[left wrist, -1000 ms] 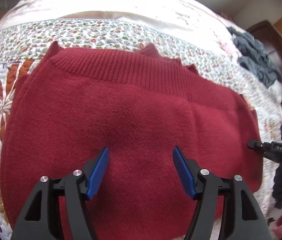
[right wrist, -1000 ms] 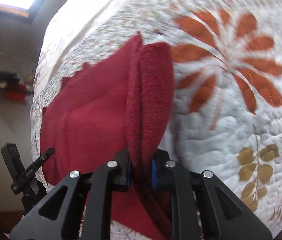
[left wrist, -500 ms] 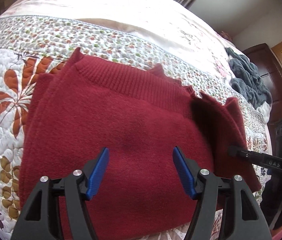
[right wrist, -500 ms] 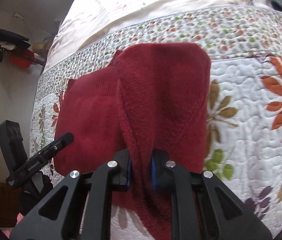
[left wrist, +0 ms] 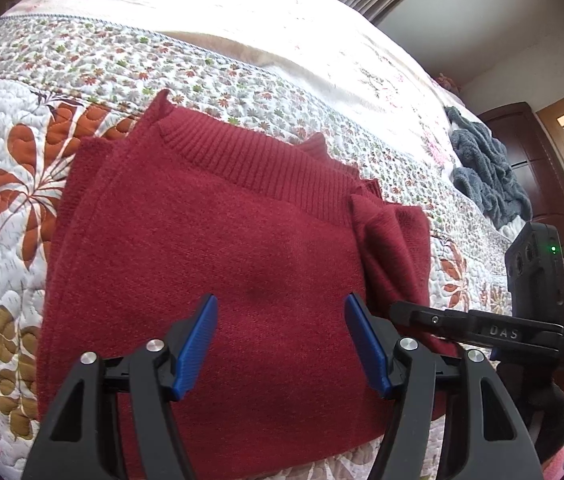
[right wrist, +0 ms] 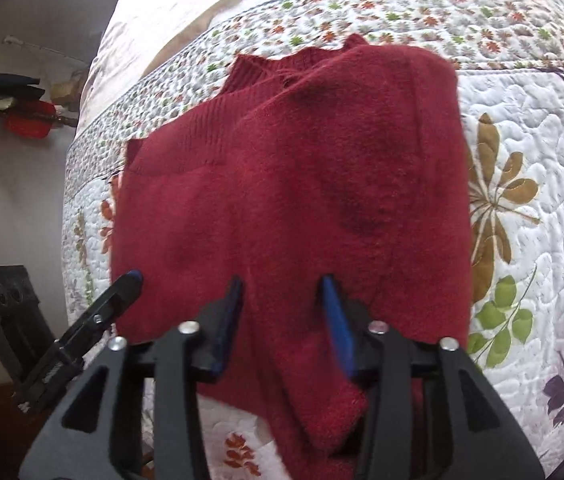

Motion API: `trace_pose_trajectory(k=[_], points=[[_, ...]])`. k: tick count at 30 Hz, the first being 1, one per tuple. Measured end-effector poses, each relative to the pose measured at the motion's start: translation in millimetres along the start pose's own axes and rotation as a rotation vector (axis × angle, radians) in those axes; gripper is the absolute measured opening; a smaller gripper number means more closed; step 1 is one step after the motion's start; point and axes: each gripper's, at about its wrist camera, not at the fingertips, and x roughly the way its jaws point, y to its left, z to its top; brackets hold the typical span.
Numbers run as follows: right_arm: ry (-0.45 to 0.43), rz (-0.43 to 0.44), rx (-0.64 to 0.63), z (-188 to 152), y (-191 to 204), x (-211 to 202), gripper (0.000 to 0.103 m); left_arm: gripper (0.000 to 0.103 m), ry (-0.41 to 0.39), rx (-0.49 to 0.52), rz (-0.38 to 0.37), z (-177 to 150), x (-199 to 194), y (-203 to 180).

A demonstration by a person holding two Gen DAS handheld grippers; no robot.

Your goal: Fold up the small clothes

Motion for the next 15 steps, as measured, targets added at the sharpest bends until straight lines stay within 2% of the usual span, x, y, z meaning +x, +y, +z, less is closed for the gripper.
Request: trace_pose_trajectory(k=[4,7,12,15], points=[[0.046,0.139,0.046,-3.2,-0.3,-14.8,0.046,0.065,0.011,-0.011,-0.045,1.8,0.6,-2.7],[0.043,0.194,0.101,-6.1,-13.7,-29.6,0.046,0.065,0.029,-0.034,-0.11,2.5,4.8,-7.8],[-0.022,0.158,0.174,-13.5,-50.5,-56.7,0.046,0.065,0.069,-0.039,-0.191,2.3,20.3,-27.8],[-0.066,0.05,0.17,-19.5,-70.9,-65.7,0.046,0.066,0.106,-0.039,-0.242,2.6,33.8,-43.5]])
